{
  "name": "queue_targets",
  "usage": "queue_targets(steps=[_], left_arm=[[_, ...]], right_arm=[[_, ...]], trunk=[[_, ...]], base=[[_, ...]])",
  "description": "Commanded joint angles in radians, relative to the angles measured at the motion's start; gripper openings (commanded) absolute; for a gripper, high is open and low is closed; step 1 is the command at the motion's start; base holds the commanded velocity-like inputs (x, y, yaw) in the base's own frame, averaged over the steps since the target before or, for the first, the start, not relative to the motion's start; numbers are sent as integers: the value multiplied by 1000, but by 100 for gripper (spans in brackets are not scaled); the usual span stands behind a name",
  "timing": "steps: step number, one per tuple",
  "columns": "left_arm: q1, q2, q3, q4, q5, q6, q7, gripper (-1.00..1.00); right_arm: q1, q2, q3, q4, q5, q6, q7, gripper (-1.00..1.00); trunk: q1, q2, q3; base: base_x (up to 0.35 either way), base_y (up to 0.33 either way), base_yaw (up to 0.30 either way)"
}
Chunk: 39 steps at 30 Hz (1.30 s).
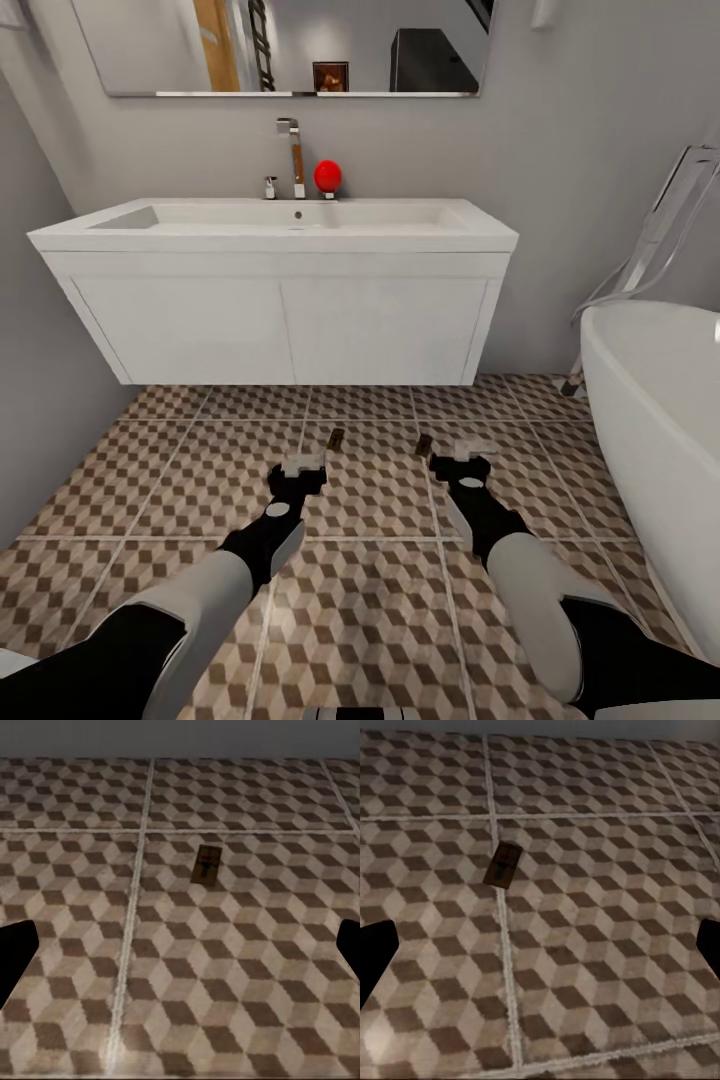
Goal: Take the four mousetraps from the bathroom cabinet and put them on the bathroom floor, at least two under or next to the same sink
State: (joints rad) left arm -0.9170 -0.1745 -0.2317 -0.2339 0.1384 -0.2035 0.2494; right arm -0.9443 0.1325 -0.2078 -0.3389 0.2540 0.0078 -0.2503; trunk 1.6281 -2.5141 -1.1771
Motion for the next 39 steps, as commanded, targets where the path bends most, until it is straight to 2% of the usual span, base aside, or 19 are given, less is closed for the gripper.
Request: queue_targets(steps=[1, 6, 11, 12, 14, 20, 21, 26, 28, 33, 39], left_arm=[[-1, 0, -9, 13, 11, -4, 6, 100], [0, 0, -5, 117, 28, -2, 6, 100], [2, 1, -4, 195, 75, -1, 7, 100], [5, 3, -3, 208, 98, -1, 8, 100], [7, 6, -3, 216, 119, -1, 8, 100], [27, 16, -3, 228, 164, 1, 7, 100], [48, 18, -3, 230, 171, 1, 7, 100], [111, 20, -3, 231, 180, 2, 7, 100], [147, 23, -3, 232, 183, 2, 8, 100], [214, 39, -2, 231, 186, 0, 7, 100], [240, 54, -2, 231, 187, -4, 7, 100]], right_arm=[[-1, 1, -6, 13, 10, 1, -1, 100], [-1, 0, -7, 136, 11, -7, -3, 100], [-1, -6, -6, 269, 14, -11, -6, 100], [-3, -16, -6, 307, 13, -10, -6, 100], [-5, -33, -6, 330, 13, -7, -6, 100], [1, -88, -5, 360, 12, -2, -7, 100], [15, -99, -4, 364, 12, -1, -7, 100], [88, -117, -4, 368, 12, -1, -7, 100], [142, -123, -4, 369, 12, 0, -7, 100], [228, -128, -3, 369, 12, -3, -5, 100], [266, -131, -4, 369, 12, -4, -5, 100]], trunk=[[0, 0, -1], [0, 0, -1], [0, 0, -1], [0, 0, -1], [0, 0, -1], [0, 0, -1], [0, 0, -1], [0, 0, -1], [0, 0, -1], [0, 0, -1], [0, 0, -1]], base=[[0, 0, 0], [0, 0, 0], [0, 0, 0], [0, 0, 0], [0, 0, 0], [0, 0, 0], [0, 0, 0], [0, 0, 0], [0, 0, 0], [0, 0, 0], [0, 0, 0]])
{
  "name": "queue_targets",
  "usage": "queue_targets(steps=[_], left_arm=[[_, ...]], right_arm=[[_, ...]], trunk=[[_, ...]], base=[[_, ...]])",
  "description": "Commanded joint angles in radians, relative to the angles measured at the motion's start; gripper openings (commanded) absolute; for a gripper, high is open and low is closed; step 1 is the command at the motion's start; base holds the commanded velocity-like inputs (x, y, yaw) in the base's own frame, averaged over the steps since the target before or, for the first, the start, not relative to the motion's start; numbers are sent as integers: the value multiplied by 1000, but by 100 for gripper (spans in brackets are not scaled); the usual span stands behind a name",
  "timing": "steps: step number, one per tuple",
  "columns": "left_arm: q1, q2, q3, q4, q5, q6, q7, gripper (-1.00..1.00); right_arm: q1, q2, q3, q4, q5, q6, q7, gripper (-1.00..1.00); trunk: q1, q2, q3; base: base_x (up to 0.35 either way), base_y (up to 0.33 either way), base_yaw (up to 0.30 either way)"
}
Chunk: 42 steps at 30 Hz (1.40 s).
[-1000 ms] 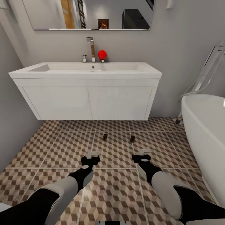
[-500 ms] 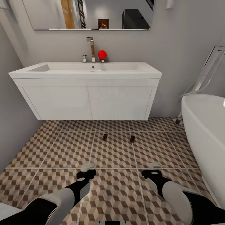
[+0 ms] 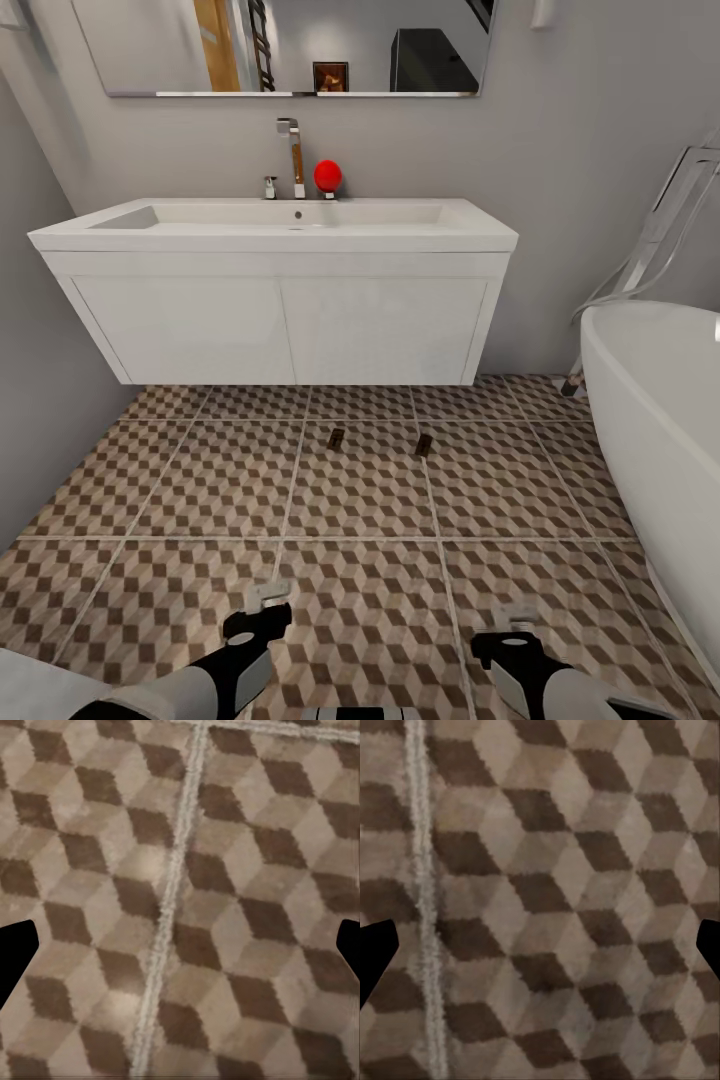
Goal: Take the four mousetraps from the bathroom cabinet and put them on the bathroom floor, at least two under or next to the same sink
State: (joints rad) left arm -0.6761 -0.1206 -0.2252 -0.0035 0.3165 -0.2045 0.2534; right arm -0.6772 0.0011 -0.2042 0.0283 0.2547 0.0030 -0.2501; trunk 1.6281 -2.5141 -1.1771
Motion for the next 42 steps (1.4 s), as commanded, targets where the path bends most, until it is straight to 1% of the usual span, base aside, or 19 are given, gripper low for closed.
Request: queue_targets(steps=[1, 10, 24, 26, 36, 42], left_arm=[[3, 2, -9, 1, 9, -5, 3, 100], [8, 6, -9, -1, 10, -10, 3, 100], [9, 12, -9, -9, 8, -12, 6, 100], [9, 12, -9, -11, 8, -12, 6, 100], [9, 12, -10, -22, 7, -11, 10, 100], [9, 12, -10, -25, 7, -11, 10, 100]], right_arm=[[4, -3, -7, 2, 11, -1, -4, 100], [12, -11, -7, 2, 14, -8, -2, 100], [13, -12, -6, -4, 20, -10, -5, 100], [13, -12, -5, -6, 21, -10, -6, 100], [13, -11, -3, -7, 22, -11, -9, 100], [13, -9, -2, -7, 23, -11, -10, 100]], trunk=[[0, 0, -1], [0, 0, -1], [0, 0, -1], [-1, 0, 7], [-1, 0, 7], [-4, 2, 30]], base=[[0, 0, 0], [0, 0, 0], [0, 0, 0], [0, 0, 0], [0, 0, 0], [0, 0, 0]])
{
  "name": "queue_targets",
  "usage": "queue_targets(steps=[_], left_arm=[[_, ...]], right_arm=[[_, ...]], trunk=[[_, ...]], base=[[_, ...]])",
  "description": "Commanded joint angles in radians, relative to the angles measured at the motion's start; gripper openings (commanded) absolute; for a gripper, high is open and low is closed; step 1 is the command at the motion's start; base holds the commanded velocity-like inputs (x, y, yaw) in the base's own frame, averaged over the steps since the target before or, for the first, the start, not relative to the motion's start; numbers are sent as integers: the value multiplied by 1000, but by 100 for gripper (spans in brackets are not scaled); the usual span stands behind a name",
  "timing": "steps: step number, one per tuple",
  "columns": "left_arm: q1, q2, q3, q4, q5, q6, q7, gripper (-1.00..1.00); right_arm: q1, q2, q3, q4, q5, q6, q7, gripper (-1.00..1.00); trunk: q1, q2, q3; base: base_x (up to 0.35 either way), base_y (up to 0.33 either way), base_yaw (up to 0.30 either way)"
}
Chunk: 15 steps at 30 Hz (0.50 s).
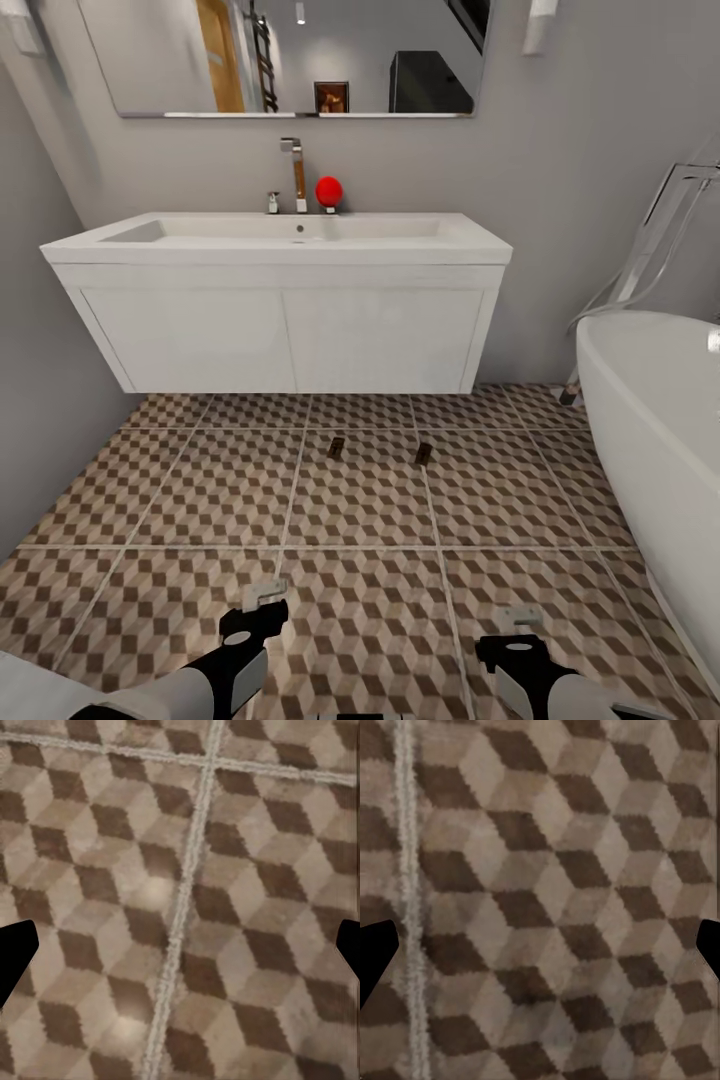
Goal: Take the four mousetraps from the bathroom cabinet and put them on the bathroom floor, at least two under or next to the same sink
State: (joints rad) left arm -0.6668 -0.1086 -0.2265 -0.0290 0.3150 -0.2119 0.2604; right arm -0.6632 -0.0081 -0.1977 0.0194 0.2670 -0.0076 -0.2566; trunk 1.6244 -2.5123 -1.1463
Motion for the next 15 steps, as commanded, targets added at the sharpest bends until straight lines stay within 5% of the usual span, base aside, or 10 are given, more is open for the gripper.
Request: queue_targets(steps=[1, 15], left_arm=[[-1, 0, -8, 1, 9, -3, 3, 100], [-1, -2, -4, -1, 7, -4, 3, 100]], right_arm=[[-1, 0, -8, 2, 10, -1, -4, 100], [-1, -1, -8, 2, 11, -3, -4, 100]], trunk=[[-1, 0, 3], [-7, 3, 57]], base=[[0, 0, 0], [0, 0, 0]])
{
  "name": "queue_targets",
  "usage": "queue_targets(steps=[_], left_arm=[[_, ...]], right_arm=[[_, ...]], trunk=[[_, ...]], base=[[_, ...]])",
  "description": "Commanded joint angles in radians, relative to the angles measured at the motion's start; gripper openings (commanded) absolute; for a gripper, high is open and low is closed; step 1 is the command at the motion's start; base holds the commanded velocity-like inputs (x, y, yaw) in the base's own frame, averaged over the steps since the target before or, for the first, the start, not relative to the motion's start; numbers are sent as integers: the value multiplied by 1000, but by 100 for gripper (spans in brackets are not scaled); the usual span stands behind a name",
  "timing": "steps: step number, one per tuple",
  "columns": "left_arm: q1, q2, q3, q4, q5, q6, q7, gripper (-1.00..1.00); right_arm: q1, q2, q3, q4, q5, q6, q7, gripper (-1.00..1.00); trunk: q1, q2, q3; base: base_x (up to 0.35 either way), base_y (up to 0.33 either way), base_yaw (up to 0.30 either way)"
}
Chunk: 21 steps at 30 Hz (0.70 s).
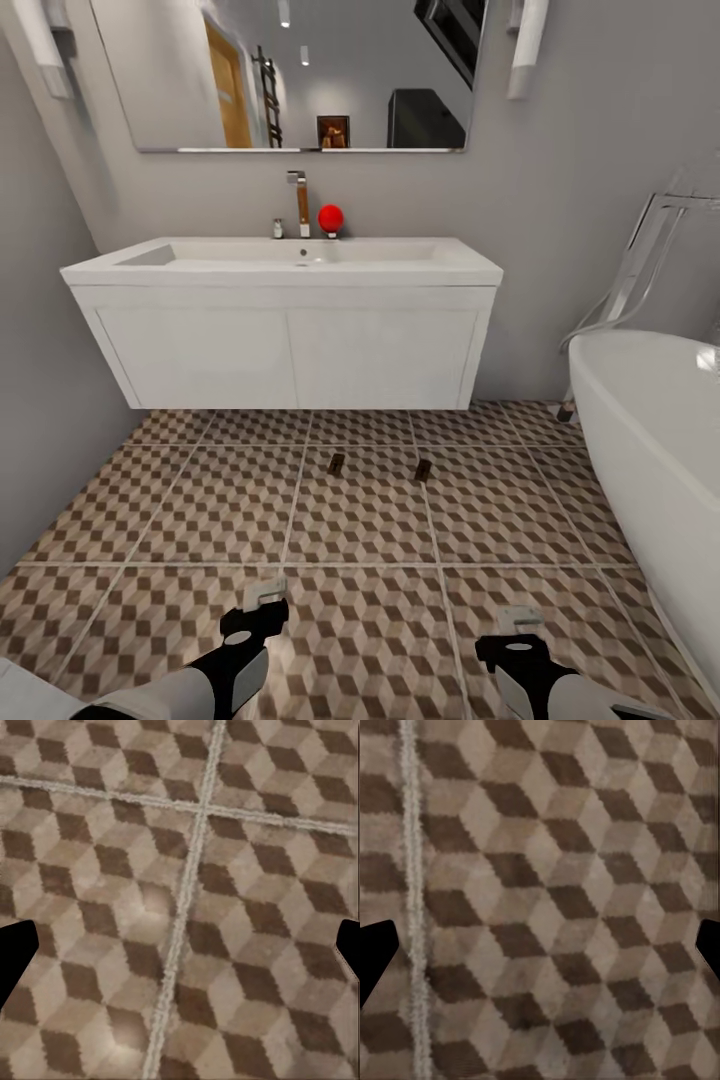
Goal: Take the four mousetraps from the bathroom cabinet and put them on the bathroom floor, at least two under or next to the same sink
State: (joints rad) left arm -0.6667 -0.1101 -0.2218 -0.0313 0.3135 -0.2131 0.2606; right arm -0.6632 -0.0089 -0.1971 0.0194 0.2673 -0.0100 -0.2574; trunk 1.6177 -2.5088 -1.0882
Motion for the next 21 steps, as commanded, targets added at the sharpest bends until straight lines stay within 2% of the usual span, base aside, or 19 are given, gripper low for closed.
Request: queue_targets(steps=[1, 21], left_arm=[[-1, 0, -8, 1, 9, -3, 3, 100], [-1, 1, -14, 3, 9, -2, 3, 100]], right_arm=[[-1, 0, -8, 2, 10, -2, -3, 100], [-1, 0, -7, 1, 12, -10, -2, 100]], trunk=[[-1, 0, 3], [-10, 5, 80]], base=[[0, 0, 0], [0, 0, 0]])
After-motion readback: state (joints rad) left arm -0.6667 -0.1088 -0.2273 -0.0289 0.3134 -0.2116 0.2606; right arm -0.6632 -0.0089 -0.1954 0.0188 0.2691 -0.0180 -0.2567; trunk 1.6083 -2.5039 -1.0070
